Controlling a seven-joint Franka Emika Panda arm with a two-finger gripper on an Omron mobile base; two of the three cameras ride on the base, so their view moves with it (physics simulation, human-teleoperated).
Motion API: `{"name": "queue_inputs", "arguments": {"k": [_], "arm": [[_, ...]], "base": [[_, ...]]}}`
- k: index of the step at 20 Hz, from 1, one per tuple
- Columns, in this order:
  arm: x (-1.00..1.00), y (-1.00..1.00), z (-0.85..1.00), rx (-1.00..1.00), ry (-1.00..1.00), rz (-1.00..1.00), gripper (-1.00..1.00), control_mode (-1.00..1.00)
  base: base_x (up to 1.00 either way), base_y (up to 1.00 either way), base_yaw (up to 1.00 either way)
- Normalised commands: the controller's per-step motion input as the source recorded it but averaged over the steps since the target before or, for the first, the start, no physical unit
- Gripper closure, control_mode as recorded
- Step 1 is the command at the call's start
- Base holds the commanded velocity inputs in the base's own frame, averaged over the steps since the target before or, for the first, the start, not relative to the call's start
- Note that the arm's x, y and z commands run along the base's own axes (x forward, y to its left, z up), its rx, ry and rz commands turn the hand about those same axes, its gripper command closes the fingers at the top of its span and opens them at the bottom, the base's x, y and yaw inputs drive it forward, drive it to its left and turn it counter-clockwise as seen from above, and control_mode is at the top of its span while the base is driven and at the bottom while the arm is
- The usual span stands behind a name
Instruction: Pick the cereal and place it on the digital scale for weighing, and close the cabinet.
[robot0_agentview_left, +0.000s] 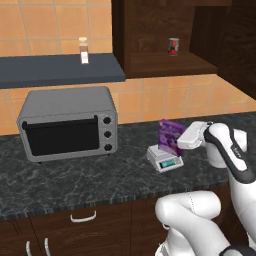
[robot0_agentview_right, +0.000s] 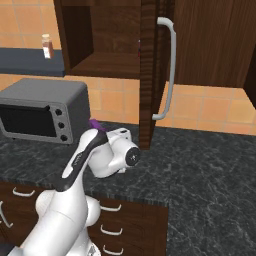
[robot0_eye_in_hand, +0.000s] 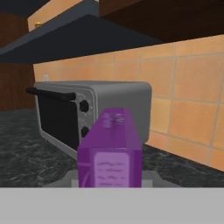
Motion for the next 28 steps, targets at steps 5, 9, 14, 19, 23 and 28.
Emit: {"name": "queue_inputs", "arguments": {"k": [5,9,14,19,23,28], "arm": [[0.23,0.00,-0.08,0.00,0.00,0.00,1.00,-1.00],[0.32,0.00,-0.17,0.00,0.00,0.00,1.00,-1.00],[0.25,-0.02,-0.28,0.00,0.00,0.00,1.00,-1.00],[0.33,-0.05,-0.32,0.00,0.00,0.00,1.00,-1.00],[0.39,-0.14,-0.27,0.00,0.00,0.00,1.00,-1.00],[0.35,-0.10,-0.22,0.00,0.00,0.00,1.00,-1.00]], "base": [[0.00,0.00,0.00],[0.00,0.00,0.00],[0.00,0.00,0.00],[0.00,0.00,0.00],[0.00,0.00,0.00],[0.00,0.00,0.00]]}}
